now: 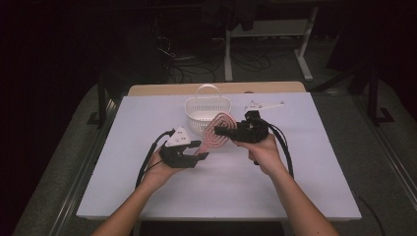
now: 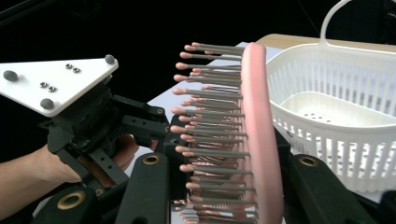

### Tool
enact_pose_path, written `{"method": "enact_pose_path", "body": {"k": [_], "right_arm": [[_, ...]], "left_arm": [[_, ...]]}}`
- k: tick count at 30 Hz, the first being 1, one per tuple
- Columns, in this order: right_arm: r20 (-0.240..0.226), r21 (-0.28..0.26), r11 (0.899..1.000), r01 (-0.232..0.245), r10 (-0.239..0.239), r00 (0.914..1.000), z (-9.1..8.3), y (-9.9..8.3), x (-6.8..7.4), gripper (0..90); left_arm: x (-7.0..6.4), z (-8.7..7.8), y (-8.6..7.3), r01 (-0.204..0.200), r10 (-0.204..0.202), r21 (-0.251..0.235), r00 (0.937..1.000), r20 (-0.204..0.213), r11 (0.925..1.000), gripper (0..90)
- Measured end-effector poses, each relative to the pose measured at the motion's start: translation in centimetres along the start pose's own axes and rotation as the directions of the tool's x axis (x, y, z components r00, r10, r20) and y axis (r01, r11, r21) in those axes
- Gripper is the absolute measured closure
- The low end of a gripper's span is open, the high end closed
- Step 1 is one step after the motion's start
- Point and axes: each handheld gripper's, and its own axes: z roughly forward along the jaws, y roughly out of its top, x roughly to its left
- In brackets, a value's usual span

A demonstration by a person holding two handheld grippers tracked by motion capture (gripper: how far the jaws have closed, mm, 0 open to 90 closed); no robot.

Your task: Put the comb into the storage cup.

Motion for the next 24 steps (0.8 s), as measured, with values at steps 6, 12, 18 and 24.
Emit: {"method": "enact_pose_path", "body": {"k": [6, 12, 18, 24], "right_arm": [[0.025, -0.008, 1.0, 0.009, -0.009, 0.9996, -0.4, 0.1, -0.2, 62.7], [0.043, -0.022, 1.0, 0.01, -0.009, 0.999, -1.0, 0.3, -0.3, 62.8], [0.056, -0.028, 1.0, 0.012, -0.011, 0.9984, -1.4, 0.3, -0.6, 62.8], [0.073, -0.033, 0.999, 0.013, -0.011, 0.9973, -1.7, 0.3, -0.7, 62.8]], "left_arm": [[0.2, -0.3, 0.0, 0.026, -0.026, -0.005, 0.9987, 0.043, 0.9996, 41.0], [0.3, -1.0, -0.1, 0.03, -0.03, -0.002, 0.997, 0.071, 0.9995, 33.7], [1.0, -2.0, -0.7, 0.043, -0.041, -0.013, 0.9945, 0.097, 0.999, 24.5], [1.8, -3.4, -1.6, 0.055, -0.053, -0.024, 0.9954, 0.08, 0.9982, 19.0]]}}
